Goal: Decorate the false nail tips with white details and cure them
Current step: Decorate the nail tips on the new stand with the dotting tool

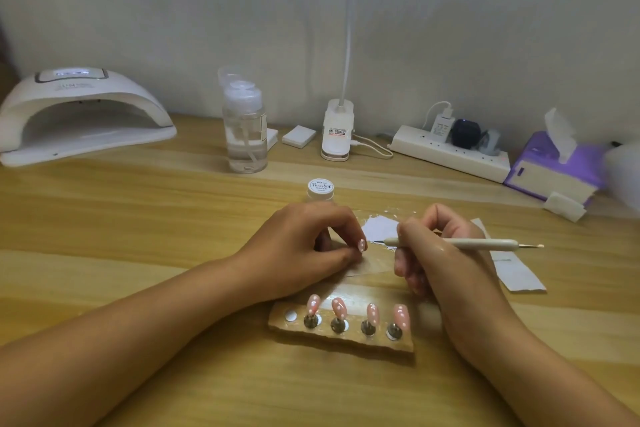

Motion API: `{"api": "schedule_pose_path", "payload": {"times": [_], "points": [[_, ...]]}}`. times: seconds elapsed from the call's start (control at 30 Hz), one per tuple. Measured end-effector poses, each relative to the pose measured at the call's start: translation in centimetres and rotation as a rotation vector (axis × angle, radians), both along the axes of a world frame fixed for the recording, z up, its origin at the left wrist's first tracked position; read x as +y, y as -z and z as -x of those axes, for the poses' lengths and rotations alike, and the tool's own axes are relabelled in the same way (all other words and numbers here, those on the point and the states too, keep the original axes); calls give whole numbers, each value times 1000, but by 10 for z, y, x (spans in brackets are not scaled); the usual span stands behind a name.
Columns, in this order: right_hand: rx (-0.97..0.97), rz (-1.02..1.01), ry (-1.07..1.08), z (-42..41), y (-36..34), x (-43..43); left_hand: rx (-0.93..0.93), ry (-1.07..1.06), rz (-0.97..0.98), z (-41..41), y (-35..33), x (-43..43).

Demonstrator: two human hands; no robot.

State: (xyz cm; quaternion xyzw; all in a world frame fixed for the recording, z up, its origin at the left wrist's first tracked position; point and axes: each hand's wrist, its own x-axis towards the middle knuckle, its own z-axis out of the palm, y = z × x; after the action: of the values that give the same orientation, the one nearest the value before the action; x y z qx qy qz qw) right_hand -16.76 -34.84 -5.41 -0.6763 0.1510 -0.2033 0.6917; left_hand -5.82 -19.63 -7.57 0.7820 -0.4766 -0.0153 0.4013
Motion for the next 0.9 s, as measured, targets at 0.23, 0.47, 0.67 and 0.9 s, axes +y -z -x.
{"api": "schedule_pose_path", "payload": {"times": [0.23,0.47,0.67,0.9], "points": [[22,58,-30,-1,4,-1,-15,-9,8,0,0,-1],[28,127,-62,-1,6,0,-20,-16,19,-1,1,-1],[34,133,-59,-2,6,0,-28,-17,15,-1,1,-1],[15,94,-31,-2,6,0,-26,-14,19,-1,1,-1]]}}
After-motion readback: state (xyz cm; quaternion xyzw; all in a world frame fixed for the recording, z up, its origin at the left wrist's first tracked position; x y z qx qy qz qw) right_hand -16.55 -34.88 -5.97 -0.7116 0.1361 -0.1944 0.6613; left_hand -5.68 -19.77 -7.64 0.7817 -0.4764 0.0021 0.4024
